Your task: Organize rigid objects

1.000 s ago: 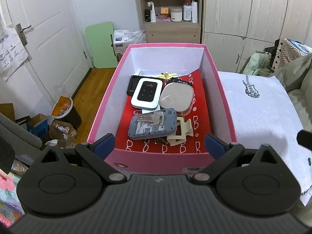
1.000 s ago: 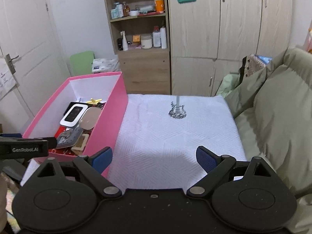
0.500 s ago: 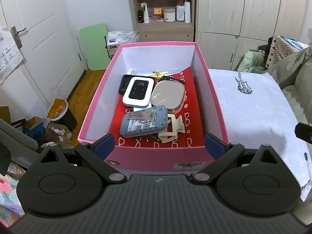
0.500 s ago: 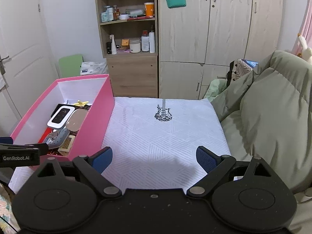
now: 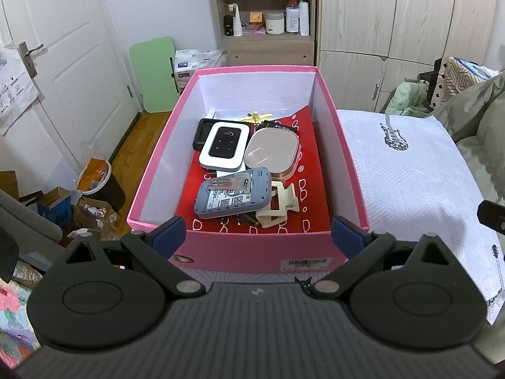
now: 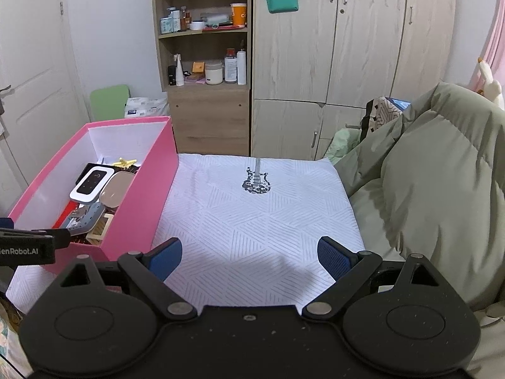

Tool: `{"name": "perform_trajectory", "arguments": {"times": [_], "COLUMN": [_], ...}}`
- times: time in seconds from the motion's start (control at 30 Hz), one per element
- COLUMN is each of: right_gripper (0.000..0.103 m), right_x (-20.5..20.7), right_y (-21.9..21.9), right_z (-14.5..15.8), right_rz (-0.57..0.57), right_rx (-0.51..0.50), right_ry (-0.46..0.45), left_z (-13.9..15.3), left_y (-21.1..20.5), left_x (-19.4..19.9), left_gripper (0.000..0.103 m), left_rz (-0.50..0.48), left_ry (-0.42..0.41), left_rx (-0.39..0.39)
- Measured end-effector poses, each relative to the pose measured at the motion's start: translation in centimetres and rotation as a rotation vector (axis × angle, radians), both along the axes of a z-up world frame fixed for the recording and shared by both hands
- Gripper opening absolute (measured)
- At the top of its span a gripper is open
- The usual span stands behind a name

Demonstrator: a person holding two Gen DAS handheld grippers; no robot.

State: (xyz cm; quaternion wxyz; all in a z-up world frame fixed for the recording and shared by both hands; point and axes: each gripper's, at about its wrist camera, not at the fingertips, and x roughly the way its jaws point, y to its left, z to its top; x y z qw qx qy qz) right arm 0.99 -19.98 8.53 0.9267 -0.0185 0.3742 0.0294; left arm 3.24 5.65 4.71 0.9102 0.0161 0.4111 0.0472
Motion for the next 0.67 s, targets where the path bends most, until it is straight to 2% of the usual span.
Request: {"name": "perform_trajectory", "arguments": {"times": [0.67], "right_gripper": [0.095], "right_x": [0.07], "right_y": [0.11], "right_z": [-0.19], "right_rz": [-0.002], "right_rx": [-0.003], "right_ry": [0.005], "left_z": [0.07], "left_y": [-0.39], "left_x": [-0.28], "left_gripper": [0.100], "left_rz": [-0.016], "left_ry": [-0.022], "left_rx": [0.016]}}
